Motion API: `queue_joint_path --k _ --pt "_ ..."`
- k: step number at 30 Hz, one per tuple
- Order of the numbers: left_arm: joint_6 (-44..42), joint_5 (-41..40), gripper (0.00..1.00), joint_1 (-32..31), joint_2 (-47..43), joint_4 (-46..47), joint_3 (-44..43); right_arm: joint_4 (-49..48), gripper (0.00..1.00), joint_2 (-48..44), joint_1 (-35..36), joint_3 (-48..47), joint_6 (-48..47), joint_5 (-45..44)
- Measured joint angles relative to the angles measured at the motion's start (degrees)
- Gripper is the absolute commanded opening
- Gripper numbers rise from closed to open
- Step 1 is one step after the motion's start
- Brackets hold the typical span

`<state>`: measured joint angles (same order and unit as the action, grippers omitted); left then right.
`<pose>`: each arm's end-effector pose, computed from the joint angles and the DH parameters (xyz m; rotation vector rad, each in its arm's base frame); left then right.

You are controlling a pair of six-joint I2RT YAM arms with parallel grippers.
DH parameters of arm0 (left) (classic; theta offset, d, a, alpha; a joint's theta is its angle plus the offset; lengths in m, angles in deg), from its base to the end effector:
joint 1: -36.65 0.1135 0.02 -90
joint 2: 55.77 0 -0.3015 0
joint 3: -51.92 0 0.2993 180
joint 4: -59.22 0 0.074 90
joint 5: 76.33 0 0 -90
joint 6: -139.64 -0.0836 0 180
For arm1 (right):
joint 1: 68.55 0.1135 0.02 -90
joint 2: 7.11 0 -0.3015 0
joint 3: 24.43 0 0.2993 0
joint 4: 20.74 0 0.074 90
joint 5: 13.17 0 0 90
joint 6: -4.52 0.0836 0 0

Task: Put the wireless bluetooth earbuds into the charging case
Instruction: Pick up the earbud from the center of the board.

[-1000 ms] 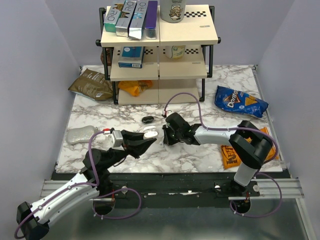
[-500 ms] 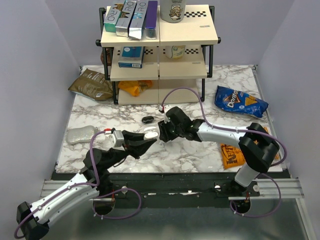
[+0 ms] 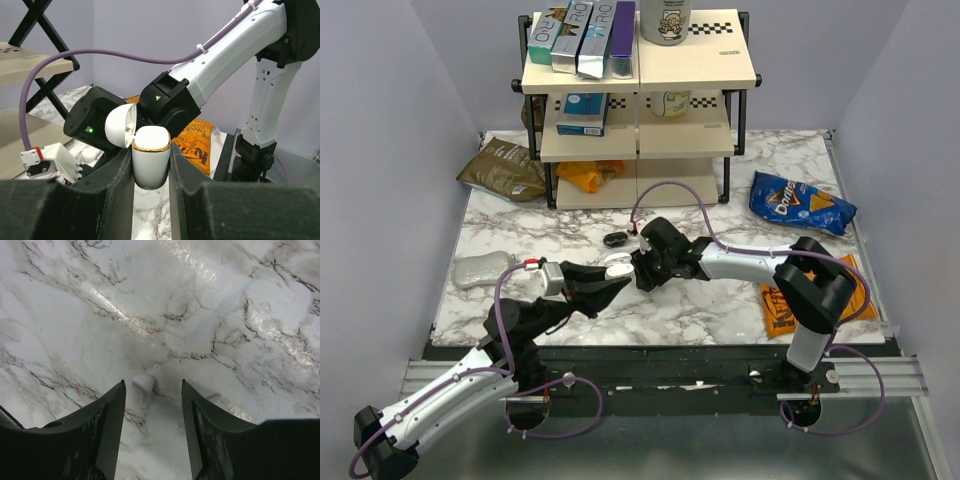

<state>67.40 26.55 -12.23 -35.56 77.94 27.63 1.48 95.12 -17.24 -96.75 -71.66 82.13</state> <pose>0.1036 -0.1471 0.2992 0.5380 1.1431 -1.1473 0.2689 0.3481 0.1348 -0.8656 2.4235 0.5755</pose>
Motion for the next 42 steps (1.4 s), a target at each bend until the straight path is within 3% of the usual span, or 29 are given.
queue_joint_path --k 25,33,38,42 --pt "-0.6 -0.5 0.00 -0.4 -2.0 -2.7 -0.7 0.8 0.50 2.7 1.8 -1.9 0.2 -1.7" --pt "-0.6 -0.5 0.00 -0.4 -2.6 -3.2 -0.7 0.3 0.43 3.0 3.5 -1.9 0.3 -3.7" --pt "-0.6 -0.5 0.00 -0.4 -3.6 -3.2 -0.7 -0.1 0.32 3.1 3.8 -1.9 1.1 -4.4" --pt "-0.6 -0.5 0.00 -0.4 -3.6 -3.2 -0.7 -0.3 0.33 3.1 3.8 -1.7 1.6 -4.7"
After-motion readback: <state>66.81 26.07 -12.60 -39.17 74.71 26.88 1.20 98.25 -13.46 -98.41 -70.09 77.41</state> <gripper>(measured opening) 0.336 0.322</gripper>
